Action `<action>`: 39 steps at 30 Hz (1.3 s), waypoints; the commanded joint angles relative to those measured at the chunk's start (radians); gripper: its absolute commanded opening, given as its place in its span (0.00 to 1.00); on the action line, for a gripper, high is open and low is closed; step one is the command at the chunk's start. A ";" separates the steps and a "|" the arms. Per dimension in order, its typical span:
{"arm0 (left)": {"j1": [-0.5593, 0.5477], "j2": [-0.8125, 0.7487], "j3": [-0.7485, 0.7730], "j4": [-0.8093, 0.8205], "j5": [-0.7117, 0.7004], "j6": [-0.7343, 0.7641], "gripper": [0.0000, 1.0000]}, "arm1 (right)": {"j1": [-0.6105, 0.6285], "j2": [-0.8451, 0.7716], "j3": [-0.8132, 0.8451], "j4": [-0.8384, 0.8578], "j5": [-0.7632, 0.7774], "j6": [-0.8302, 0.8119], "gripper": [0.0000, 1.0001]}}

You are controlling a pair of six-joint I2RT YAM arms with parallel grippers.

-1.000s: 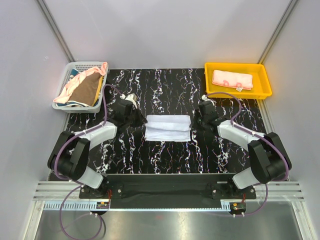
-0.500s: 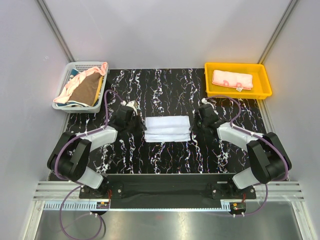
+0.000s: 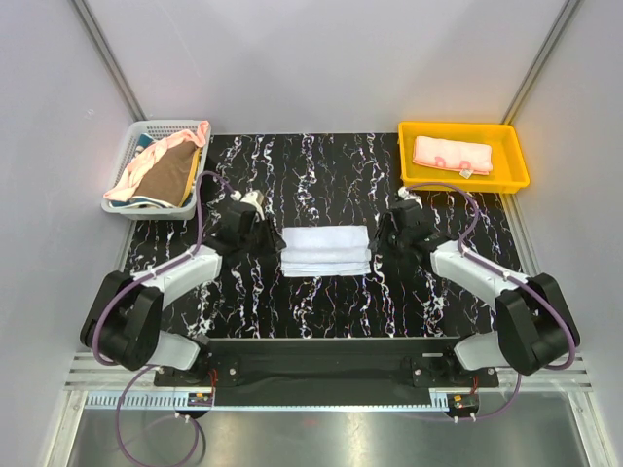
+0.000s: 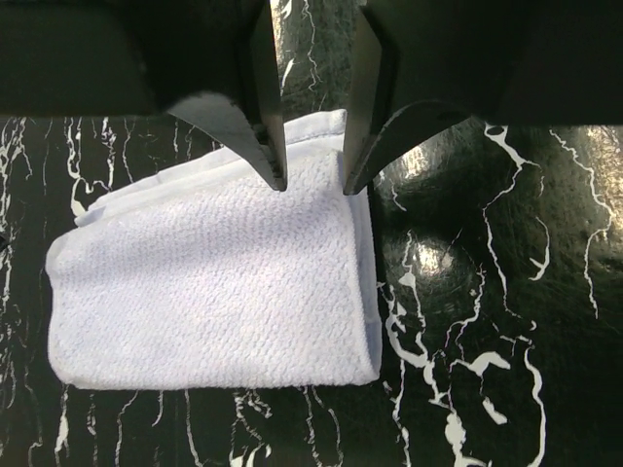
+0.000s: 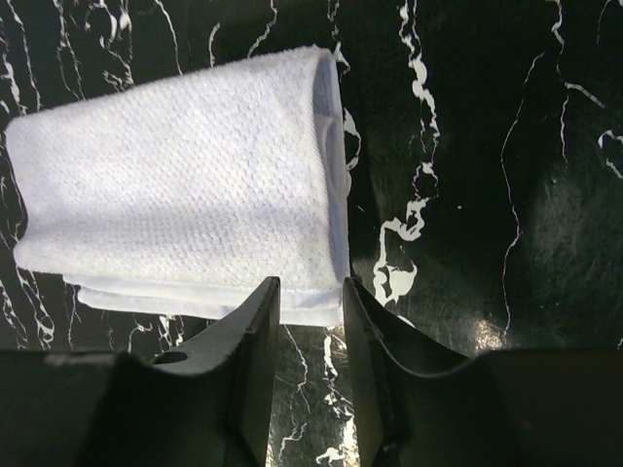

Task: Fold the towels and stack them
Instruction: Fold the towel

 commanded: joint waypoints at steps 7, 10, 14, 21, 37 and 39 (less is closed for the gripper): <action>-0.082 0.120 0.213 -0.092 -0.075 0.016 0.35 | 0.012 0.135 0.143 -0.018 0.077 -0.019 0.39; -0.109 0.211 0.273 -0.118 -0.089 0.013 0.35 | 0.012 0.213 0.169 -0.007 0.077 -0.023 0.38; -0.136 0.271 0.291 -0.137 -0.095 0.012 0.34 | 0.018 0.218 0.150 0.001 0.056 -0.022 0.37; -0.163 0.234 0.228 -0.125 -0.101 0.005 0.34 | 0.035 0.114 0.044 0.007 0.034 0.003 0.33; -0.182 0.180 0.188 -0.140 -0.103 -0.001 0.34 | 0.056 0.003 -0.062 0.019 -0.015 0.026 0.34; -0.182 0.182 0.182 -0.137 -0.105 -0.002 0.34 | 0.058 -0.002 -0.061 0.019 -0.015 0.026 0.38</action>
